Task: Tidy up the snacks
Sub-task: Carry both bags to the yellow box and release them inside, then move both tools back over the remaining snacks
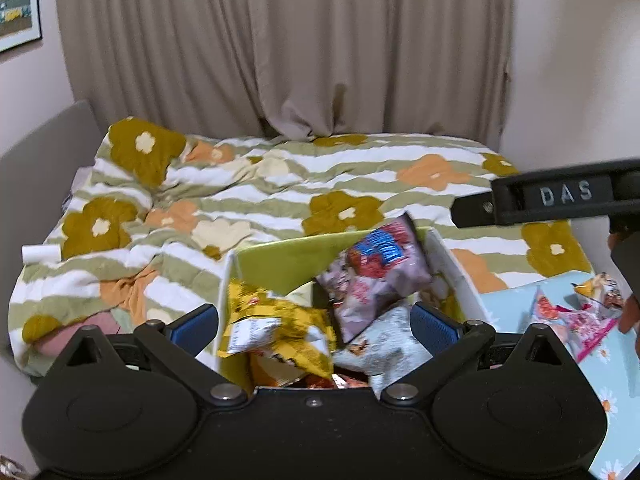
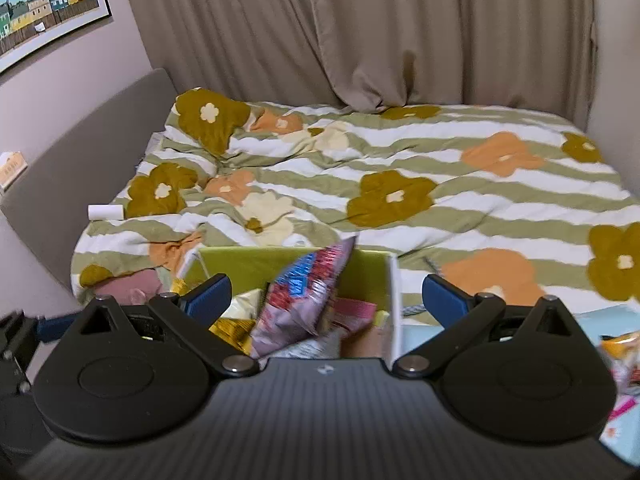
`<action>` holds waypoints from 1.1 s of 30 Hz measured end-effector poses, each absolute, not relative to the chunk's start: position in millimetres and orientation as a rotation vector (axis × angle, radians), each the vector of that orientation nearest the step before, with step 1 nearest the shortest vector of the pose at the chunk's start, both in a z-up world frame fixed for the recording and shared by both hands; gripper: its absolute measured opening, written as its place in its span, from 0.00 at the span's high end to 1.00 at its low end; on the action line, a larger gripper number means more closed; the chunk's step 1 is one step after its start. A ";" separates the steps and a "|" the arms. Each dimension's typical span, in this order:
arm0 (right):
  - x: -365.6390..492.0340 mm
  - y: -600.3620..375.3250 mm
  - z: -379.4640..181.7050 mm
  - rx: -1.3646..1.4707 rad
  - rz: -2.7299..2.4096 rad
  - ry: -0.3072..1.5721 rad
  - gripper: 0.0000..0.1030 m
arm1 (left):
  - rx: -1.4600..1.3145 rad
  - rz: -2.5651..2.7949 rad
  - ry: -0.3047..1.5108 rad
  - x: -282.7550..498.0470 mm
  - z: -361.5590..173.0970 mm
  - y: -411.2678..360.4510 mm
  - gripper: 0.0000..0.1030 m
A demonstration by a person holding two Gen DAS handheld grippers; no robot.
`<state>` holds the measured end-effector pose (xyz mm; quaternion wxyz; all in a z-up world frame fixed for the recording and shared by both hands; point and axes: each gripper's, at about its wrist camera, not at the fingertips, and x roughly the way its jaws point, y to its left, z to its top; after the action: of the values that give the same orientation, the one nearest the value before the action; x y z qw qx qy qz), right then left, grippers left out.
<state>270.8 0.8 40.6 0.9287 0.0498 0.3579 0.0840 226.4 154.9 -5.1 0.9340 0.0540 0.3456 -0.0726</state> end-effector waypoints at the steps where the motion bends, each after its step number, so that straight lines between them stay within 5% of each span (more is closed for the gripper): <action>1: 265.3 -3.9 42.2 0.096 0.161 0.729 0.00 | 0.111 -0.156 0.701 223.4 -3.5 151.5 0.00; 21: 177.4 -173.7 45.5 0.021 0.060 0.673 0.00 | 0.132 -0.281 0.626 173.7 8.0 7.9 0.00; 33: 174.8 -263.5 -11.7 0.008 0.098 0.782 0.00 | 0.306 -0.361 0.650 187.9 -47.6 -100.1 0.00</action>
<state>174.8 -263.5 -11.7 0.9233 0.0040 0.3811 0.0475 187.9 -100.1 -47.6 0.9203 0.1489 0.3162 -0.1755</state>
